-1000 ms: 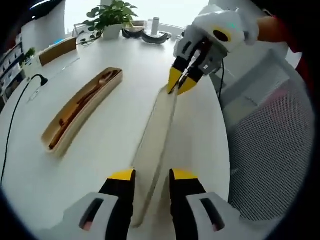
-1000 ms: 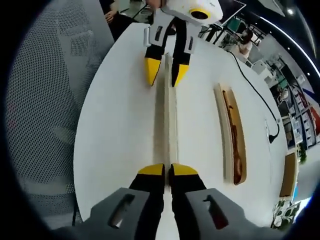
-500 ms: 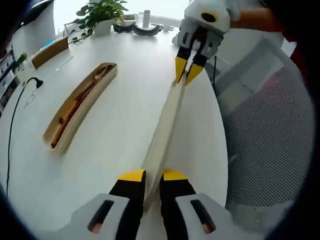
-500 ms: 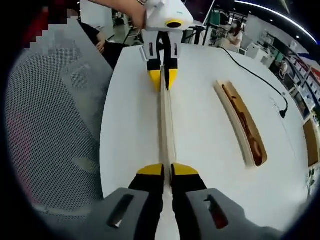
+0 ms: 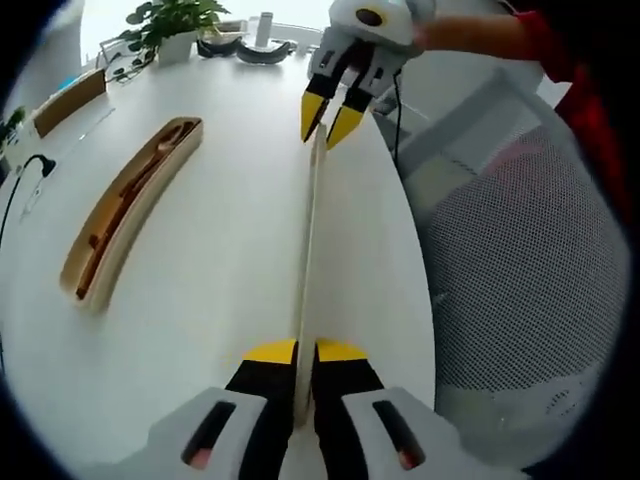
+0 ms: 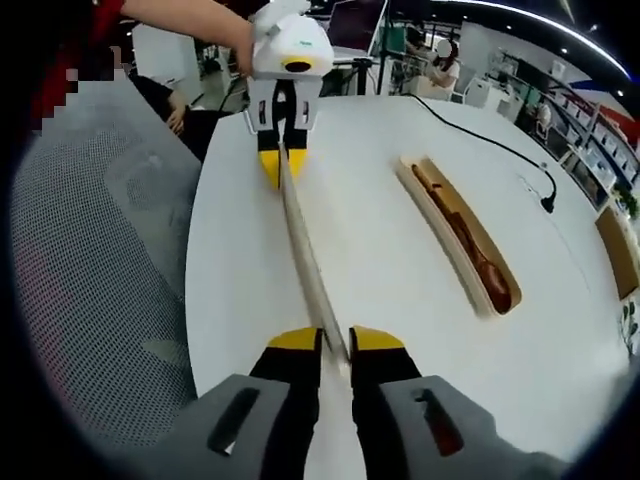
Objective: Arrange the utensils inside the cutlery case until each visible utensil rests in its matching compartment.
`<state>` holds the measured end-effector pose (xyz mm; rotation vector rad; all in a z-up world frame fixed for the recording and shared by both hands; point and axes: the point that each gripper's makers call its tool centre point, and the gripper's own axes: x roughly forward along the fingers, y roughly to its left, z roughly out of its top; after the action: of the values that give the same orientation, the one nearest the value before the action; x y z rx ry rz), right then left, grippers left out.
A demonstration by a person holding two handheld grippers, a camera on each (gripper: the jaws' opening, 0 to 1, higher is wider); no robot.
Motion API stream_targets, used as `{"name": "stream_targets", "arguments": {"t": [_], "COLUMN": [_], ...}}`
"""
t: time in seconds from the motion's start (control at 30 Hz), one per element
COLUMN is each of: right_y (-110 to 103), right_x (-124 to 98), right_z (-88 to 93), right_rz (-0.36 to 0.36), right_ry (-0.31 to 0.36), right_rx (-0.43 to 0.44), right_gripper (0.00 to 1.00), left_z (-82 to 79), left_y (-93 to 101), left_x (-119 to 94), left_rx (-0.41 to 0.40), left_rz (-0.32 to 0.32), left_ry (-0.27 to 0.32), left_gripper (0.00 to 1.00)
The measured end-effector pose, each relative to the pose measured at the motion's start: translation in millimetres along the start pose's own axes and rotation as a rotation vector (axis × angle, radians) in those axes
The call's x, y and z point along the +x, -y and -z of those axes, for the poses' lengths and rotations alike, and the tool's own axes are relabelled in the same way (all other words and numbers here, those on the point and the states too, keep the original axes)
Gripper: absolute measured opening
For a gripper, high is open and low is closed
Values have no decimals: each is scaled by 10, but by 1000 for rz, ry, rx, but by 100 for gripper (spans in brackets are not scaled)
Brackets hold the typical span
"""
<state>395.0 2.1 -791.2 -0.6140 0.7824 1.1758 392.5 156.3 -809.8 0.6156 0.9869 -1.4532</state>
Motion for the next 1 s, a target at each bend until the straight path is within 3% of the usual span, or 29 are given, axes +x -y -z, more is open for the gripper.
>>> {"name": "stream_targets", "arguments": {"t": [0.17, 0.33, 0.47, 0.57, 0.6, 0.7, 0.73, 0.77, 0.83, 0.9, 1.0], "right_y": [-27, -45, -132, -171, -176, -203, -248, -256, -313, -380, -459], "right_x": [65, 161, 215, 209, 204, 205, 196, 194, 162, 94, -44], "right_z": [78, 116, 109, 86, 89, 78, 89, 94, 66, -52, -242], "right_rz": [-32, -51, -111, -148, -153, -175, -201, -203, -229, -277, -349], "right_ry": [-11, -10, 14, 33, 40, 47, 37, 34, 36, 75, 132], "right_rx": [14, 4, -34, 14, -23, 11, 14, 11, 17, 84, 125], "right_gripper": [11, 5, 4, 3, 2, 2, 2, 2, 1, 1, 1], "left_z": [5, 20, 40, 42, 63, 212, 58, 126, 146, 82, -36], "left_y": [-15, -32, -89, -207, -219, -281, -255, -306, -322, -354, -274], "left_x": [3, -2, -11, -43, -40, 27, 50, 28, 8, -3, -40], "left_rx": [22, 44, 106, 114, 106, 155, 173, 115, 97, 142, 192], "left_rz": [-10, -39, -89, -157, -164, -199, -189, -221, -236, -269, -266], "left_ry": [-17, -27, -37, -42, -45, -104, 7, -25, -42, -17, 36], "left_gripper": [4, 5, 6, 9, 11, 18, 17, 19, 21, 28, 33]}}
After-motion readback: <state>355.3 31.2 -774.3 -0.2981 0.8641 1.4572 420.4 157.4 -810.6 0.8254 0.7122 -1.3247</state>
